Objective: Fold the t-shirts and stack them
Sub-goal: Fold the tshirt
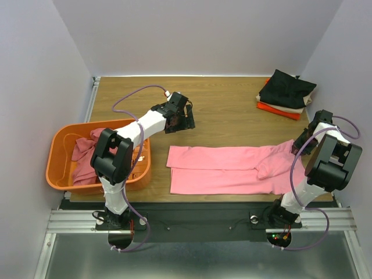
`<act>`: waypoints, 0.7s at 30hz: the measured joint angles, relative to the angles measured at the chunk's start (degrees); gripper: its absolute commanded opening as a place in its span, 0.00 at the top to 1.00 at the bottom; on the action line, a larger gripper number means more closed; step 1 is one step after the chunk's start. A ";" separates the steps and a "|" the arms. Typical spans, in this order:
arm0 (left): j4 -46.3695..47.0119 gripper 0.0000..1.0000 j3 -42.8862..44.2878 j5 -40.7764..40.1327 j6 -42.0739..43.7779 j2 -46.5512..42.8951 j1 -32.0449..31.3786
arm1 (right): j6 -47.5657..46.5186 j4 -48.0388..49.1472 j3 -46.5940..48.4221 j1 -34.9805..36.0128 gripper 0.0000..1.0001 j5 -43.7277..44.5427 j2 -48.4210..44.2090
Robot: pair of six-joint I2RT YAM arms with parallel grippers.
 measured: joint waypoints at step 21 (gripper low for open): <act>-1.22 0.09 0.90 -0.33 0.07 1.05 0.00 | 0.15 -1.64 3.78 -0.31 1.00 4.35 0.90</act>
